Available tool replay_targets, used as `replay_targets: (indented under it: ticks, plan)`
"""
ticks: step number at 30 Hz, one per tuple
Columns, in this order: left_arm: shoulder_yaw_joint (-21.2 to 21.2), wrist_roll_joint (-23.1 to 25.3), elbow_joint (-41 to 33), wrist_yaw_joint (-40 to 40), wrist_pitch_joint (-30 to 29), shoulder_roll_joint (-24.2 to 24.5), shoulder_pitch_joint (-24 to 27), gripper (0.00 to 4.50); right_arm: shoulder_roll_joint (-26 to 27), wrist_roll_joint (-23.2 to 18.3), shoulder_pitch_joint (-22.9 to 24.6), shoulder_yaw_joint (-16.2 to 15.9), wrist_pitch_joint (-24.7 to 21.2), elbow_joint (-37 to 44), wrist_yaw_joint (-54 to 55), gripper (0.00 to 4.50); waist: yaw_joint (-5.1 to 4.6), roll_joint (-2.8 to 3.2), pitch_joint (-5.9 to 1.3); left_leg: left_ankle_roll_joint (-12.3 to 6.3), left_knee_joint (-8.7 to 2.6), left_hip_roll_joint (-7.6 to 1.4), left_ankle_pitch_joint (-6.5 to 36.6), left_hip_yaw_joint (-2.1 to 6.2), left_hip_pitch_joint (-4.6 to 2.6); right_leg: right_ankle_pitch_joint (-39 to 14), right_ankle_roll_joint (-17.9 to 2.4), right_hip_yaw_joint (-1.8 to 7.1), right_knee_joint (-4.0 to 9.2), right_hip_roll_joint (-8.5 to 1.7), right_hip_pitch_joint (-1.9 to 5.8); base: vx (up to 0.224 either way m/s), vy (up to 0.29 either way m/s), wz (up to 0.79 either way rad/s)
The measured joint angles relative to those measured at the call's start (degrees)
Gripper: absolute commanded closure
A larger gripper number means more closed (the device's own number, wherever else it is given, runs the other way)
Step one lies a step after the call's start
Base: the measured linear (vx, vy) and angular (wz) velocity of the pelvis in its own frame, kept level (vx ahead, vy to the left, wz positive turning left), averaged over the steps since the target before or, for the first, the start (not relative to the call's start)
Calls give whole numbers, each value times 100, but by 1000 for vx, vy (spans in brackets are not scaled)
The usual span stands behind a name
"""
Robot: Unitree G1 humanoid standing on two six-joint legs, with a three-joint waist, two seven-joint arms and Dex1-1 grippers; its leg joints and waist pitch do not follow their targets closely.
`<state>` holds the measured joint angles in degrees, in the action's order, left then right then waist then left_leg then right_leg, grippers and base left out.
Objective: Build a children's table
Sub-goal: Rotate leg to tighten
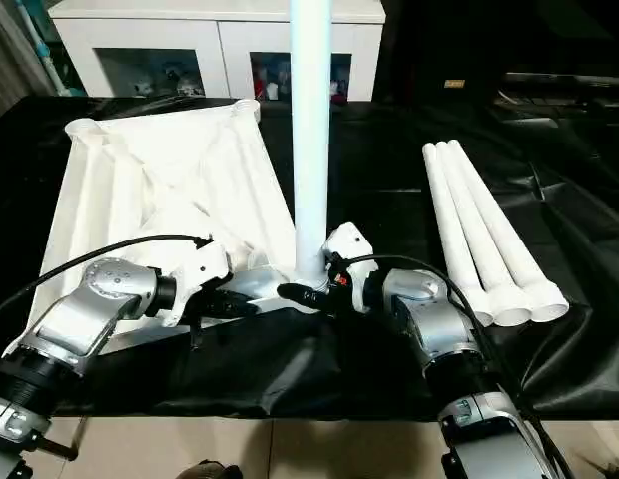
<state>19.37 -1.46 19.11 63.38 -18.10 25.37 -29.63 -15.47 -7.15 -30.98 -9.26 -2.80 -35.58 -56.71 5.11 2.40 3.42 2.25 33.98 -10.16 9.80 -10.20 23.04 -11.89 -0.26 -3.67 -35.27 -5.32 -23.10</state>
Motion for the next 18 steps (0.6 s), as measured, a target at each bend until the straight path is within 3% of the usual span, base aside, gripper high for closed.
replay_targets:
  ticks: [5,12,18]
  plan:
    - [-2,2,-15,0,-47,0,-1,450,8,-7,9,-11,27,0,-30,160,-3,0,0,0,2,0,0,0,0,0,0,0,-1,0,0,0,0,0]
    - [-9,5,-4,-15,-82,-31,-16,450,71,-47,75,82,52,0,43,174,2,0,0,0,6,0,0,0,0,0,0,0,-5,0,1,0,0,0]
    - [-31,239,787,-731,-16,-650,-493,450,408,21,-30,468,109,-393,1305,175,-2,-1,-1,16,33,0,2,1,-12,17,-26,4,-27,-4,13,0,0,0]
